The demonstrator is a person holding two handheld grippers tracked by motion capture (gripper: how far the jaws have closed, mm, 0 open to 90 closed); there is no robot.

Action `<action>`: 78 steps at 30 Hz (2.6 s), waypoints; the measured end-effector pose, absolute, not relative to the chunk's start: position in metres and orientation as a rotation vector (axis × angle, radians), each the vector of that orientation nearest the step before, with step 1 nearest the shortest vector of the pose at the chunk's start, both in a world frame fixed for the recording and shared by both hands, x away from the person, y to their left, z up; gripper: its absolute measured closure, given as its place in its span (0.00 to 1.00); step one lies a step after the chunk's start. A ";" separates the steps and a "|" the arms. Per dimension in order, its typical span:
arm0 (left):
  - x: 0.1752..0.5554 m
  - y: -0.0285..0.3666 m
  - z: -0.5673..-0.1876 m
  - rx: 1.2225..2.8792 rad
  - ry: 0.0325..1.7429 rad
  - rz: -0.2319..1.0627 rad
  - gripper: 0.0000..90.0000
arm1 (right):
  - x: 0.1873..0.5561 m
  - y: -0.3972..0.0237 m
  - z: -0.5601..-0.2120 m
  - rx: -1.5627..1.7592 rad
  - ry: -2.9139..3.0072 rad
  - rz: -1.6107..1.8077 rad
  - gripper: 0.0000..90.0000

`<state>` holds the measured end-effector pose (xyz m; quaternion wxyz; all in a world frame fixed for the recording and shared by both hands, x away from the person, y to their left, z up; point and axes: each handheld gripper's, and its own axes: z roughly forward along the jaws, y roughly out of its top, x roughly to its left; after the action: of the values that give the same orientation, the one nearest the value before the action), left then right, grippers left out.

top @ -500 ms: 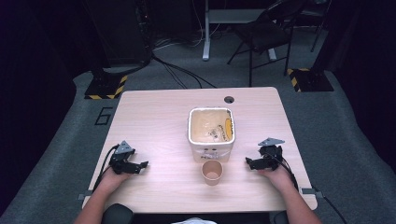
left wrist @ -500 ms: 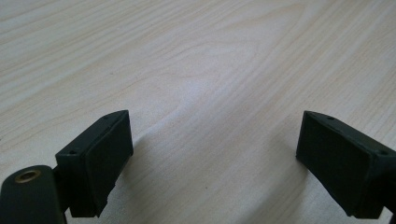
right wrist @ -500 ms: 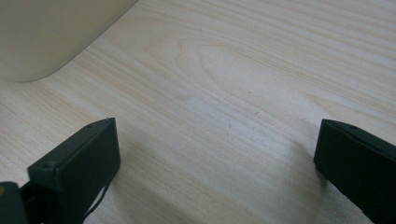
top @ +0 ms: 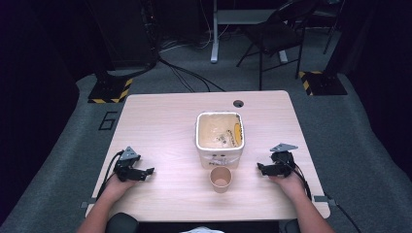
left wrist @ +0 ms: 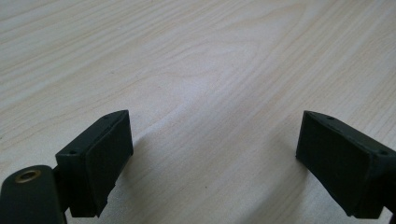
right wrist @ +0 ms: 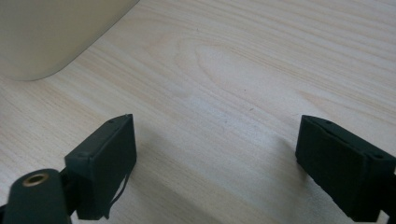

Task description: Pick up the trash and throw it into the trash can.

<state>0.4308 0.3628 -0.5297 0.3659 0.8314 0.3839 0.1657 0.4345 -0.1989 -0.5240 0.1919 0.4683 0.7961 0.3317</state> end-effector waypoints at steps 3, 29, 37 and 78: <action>0.431 0.363 -0.530 2.141 0.986 0.423 0.12 | 0.434 -0.199 -0.523 1.302 2.249 0.930 0.17; 0.431 0.363 -0.530 2.141 0.985 0.425 0.12 | 0.414 -0.208 -0.488 1.184 2.356 1.023 0.30; 0.431 0.363 -0.530 2.142 0.985 0.425 0.12 | 0.401 -0.206 -0.471 1.060 2.381 1.064 0.36; 0.430 0.363 -0.530 2.135 0.991 0.426 0.12 | 0.376 -0.118 -0.447 0.682 2.622 1.368 0.16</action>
<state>0.4301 0.3627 -0.5298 0.3662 0.8306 0.3854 0.1659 0.3763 -0.1179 -0.4472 0.0535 0.2243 0.8627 0.4501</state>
